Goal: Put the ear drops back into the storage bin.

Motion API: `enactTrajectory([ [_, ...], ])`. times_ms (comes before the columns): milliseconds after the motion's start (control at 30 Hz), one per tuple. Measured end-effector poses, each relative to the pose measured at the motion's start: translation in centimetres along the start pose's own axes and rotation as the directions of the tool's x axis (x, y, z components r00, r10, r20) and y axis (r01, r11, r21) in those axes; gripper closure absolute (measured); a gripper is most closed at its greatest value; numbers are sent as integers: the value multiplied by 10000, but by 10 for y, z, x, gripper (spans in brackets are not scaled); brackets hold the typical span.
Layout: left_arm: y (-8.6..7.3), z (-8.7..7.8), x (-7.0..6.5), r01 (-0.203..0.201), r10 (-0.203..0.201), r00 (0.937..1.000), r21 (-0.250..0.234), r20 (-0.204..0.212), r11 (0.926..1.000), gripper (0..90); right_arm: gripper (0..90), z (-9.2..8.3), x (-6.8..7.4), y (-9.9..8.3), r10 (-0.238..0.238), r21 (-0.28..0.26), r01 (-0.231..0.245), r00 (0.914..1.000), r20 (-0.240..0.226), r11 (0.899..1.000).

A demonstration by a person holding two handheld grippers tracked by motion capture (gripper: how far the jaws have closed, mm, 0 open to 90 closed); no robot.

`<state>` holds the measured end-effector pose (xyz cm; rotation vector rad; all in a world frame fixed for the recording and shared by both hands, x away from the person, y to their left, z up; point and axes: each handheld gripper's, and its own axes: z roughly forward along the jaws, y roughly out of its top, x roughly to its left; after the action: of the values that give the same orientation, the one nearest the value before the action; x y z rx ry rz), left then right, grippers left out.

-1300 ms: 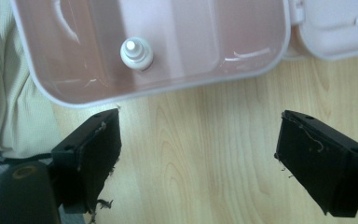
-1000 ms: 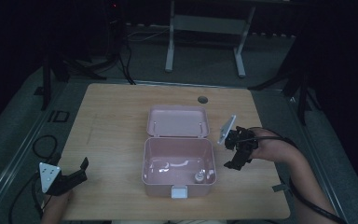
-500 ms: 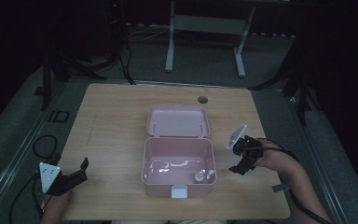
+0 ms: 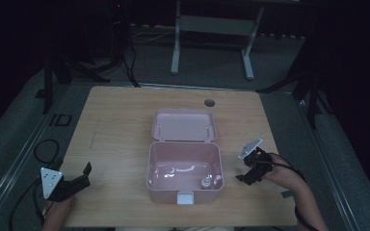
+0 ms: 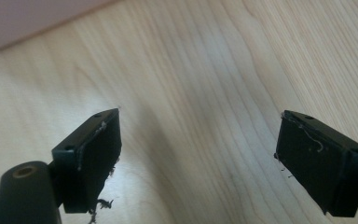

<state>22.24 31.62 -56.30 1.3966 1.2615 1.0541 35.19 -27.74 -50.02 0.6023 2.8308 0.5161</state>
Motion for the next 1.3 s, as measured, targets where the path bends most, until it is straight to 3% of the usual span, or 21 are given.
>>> enactTrajectory([
  [167, 0, 0, 0, -9, 9, 10000, 7, 5, 10000, 20, 138, 7, -4, -16, 664, -509, -650, 9974, 278, 9966],
  [300, 0, 0, 0, -13, 13, 10000, -2, -5, 10000, 20, 137, 12, -5, -27, 947, -707, -905, 9937, 592, 9934],
  [367, 0, 0, 0, -14, 14, 10000, -1, 0, 10000, 20, 138, 12, -6, -33, 1175, -1019, -1071, 9878, 1021, 9890],
  [433, 0, 0, 0, -9, 9, 10000, 3, 4, 10000, 20, 135, 11, -7, -39, 1669, -1506, -1474, 9779, 1263, 9775],
  [533, 0, 0, 0, -12, 12, 10000, 5, 1, 10000, 20, 135, 9, -10, -48, 2501, -2244, -2095, 9530, 1710, 9517],
  [700, 0, 0, 0, -20, 20, 10000, -7, -13, 10000, 20, 132, 9, -13, -60, 3587, -2985, -2798, 8980, 2549, 9125],
  [867, 0, 0, 0, -22, 22, 10000, -4, -15, 10000, 20, 128, 11, -13, -68, 4503, -3553, -3404, 8423, 2962, 8706],
  [1033, 0, 0, 0, -14, 14, 10000, -2, -12, 10000, 20, 122, 15, -11, -72, 5321, -4205, -3863, 7847, 3180, 8210],
  [1100, 0, 0, 0, -7, 7, 10000, -16, -6, 10000, 20, 122, 17, -12, -75, 5610, -4454, -4067, 7714, 3003, 7976],
  [1167, 0, 0, 0, 7, -7, 10000, -13, -15, 10000, 20, 122, 19, -10, -77, 5759, -4541, -4126, 7538, 3165, 7896],
  [1300, 0, 0, 0, -11, 11, 10000, -8, -18, 10000, 20, 122, 21, -7, -80, 6076, -4989, -4105, 7185, 3384, 7633],
])
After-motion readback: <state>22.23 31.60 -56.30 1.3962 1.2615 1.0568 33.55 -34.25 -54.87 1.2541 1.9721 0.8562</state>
